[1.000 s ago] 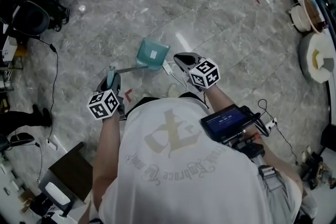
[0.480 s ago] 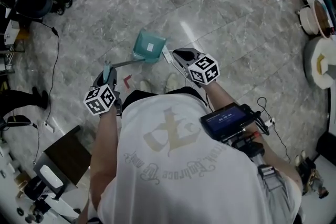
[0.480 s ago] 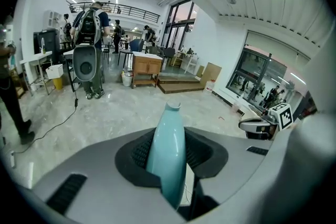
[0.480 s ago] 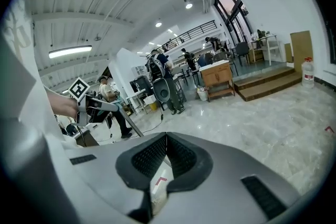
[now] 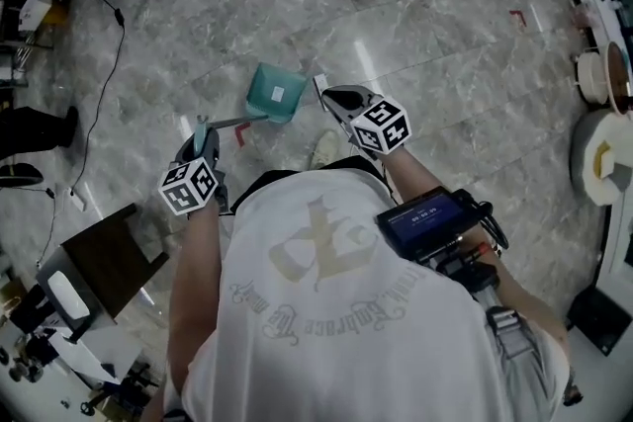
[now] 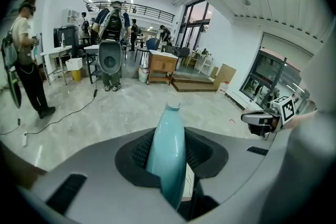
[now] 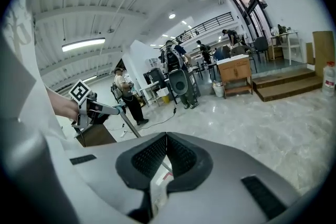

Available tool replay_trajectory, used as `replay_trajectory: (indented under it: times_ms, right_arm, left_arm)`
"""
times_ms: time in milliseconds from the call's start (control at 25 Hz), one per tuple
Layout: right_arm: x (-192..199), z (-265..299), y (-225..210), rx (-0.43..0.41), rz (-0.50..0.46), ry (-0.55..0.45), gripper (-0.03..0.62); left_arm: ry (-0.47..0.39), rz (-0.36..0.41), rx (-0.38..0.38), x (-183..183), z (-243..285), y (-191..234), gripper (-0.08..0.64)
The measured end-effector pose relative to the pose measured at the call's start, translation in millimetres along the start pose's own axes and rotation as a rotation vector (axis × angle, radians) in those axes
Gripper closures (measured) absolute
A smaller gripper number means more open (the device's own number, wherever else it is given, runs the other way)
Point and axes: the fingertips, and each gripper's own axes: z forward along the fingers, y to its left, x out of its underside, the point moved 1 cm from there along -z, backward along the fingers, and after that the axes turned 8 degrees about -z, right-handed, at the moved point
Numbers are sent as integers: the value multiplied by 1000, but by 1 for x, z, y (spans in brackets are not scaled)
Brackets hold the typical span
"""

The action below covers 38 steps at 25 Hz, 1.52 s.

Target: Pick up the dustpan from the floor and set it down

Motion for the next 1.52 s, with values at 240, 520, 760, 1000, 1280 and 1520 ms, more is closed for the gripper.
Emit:
replay_trajectory:
  times_ms: [240,520,760,1000,1280,1520]
  right_arm:
    - [-4,31,58,-13,-55,28,575]
    - [2,39,90,-32,-83,58,575]
    - [6,46,109,-85,-103,97,575]
    - [11,48,129,-132,-124,128,575]
    - [14,57,166,-161,-159,150,575]
    - [22,77,223,-181,-213,181,575]
  left_arm:
    - [-21,-56,-24,38,-46,65,446]
    - [-6,-97,-56,77,-70,95,446]
    - [13,-144,-103,109,-79,109,446]
    - [34,-187,-150,137,-95,120,446]
    - [12,-246,-197,171,-125,151,446]
    - [-15,-288,-235,206,-151,207,446]
